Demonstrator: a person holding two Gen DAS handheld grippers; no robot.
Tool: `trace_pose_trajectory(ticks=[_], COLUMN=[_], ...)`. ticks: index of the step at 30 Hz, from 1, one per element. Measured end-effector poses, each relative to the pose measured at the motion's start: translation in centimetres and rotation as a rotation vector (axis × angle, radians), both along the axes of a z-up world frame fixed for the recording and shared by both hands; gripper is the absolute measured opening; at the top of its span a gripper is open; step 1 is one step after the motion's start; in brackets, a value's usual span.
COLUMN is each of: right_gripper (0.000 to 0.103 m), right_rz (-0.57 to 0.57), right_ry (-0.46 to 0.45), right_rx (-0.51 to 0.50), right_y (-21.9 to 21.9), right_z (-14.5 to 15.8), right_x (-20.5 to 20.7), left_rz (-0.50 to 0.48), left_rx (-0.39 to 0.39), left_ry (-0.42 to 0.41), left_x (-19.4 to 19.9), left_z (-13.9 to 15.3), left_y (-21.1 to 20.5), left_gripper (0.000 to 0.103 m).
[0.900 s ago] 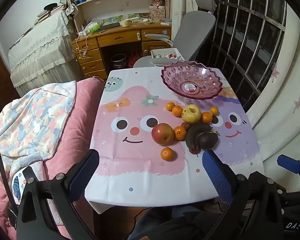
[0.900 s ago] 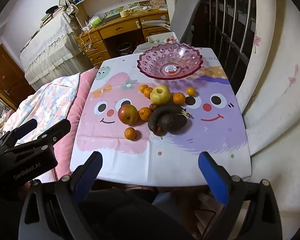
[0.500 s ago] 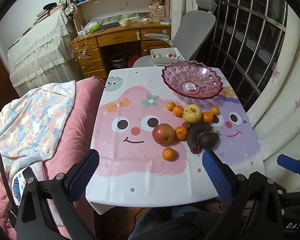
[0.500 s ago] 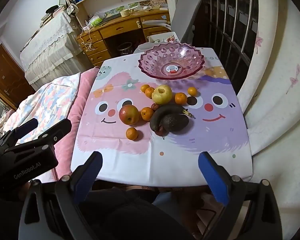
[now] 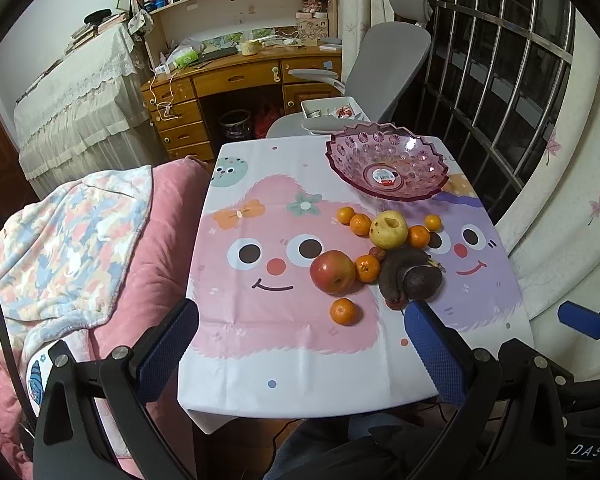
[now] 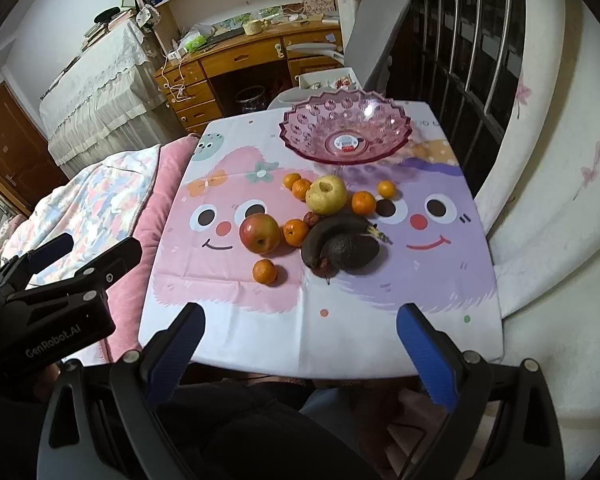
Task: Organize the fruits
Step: 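Move both tools toward the fruit pile on the tablecloth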
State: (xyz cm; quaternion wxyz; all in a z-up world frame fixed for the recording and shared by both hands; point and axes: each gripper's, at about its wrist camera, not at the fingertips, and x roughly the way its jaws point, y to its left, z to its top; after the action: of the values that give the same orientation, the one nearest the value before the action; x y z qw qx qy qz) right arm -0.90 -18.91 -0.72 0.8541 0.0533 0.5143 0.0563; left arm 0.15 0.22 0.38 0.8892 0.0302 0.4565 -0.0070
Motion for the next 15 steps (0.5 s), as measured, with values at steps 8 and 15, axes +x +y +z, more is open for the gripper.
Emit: trace_pose_trajectory(ticks=[8, 15], right_gripper=[0.097, 0.097], right_rz=[-0.009, -0.034], right_ry=[-0.013, -0.017], right_rx=[-0.019, -0.029], right_y=[0.5, 1.0], right_z=[0.2, 0.2], right_x=[-0.3, -0.1], left_rz=[-0.008, -0.038], left_rx=[-0.01, -0.005], left_ry=[0.007, 0.018], left_x=[1.2, 2.1], left_z=[-0.8, -1.0], left_y=[-0.7, 1.0], left_gripper=[0.102, 0.102])
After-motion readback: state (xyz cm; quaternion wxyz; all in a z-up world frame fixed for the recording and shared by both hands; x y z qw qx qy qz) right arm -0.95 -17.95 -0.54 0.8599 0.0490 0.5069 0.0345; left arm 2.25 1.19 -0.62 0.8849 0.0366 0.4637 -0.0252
